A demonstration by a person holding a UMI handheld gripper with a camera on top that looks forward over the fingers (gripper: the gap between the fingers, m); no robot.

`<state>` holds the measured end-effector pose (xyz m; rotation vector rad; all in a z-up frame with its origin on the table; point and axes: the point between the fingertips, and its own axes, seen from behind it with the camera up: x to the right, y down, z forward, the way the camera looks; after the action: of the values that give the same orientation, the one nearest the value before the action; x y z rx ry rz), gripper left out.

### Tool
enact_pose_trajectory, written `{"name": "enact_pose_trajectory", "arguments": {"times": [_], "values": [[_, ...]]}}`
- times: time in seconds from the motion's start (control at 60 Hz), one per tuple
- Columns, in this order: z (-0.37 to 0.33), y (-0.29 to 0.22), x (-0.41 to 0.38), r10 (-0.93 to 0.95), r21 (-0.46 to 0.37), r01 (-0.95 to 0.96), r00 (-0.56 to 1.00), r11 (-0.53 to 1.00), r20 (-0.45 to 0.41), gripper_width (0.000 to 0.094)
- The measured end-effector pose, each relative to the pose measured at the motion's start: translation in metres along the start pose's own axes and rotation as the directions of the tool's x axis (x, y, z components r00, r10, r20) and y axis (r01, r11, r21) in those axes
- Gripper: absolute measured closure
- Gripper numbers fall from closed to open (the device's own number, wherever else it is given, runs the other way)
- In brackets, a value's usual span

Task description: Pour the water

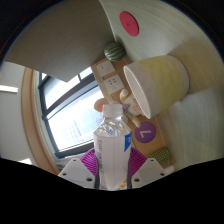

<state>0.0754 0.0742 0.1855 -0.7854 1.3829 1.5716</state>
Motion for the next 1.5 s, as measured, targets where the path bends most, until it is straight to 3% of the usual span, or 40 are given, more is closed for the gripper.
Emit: {"name": "enact_pose_trajectory", "arguments": {"times": [0.25, 0.35, 0.533, 0.633, 0.767, 0.933, 1.05, 1.2, 1.5], "values": [[0.009, -0.036, 0.001, 0.316, 0.090, -0.322, 0.946, 0.943, 0.075, 0.0563], [0.008, -0.037, 0.003, 0.324, 0.093, -0.329, 0.944, 0.940, 0.067, 0.0561], [0.004, -0.023, -0.005, 0.146, 0.059, -0.147, 0.989, 0.987, 0.027, 0.0562], [0.005, 0.004, -0.017, -0.251, -0.041, 0.250, 0.968, 0.967, -0.009, 0.0565], [0.003, 0.026, -0.039, -0.712, -0.149, 0.706, 0.702, 0.692, 0.021, 0.0562], [0.007, 0.006, -0.083, -0.974, -0.154, 0.963, 0.227, 0.221, 0.023, 0.0544], [0.012, -0.029, -0.119, -0.996, -0.122, 0.990, -0.079, -0.073, -0.051, 0.0542], [0.014, -0.085, -0.148, -0.927, -0.154, 0.935, -0.341, -0.319, -0.154, 0.0542], [0.012, -0.224, -0.121, -0.805, -0.288, 0.852, -0.513, -0.437, -0.297, 0.0542]]}}
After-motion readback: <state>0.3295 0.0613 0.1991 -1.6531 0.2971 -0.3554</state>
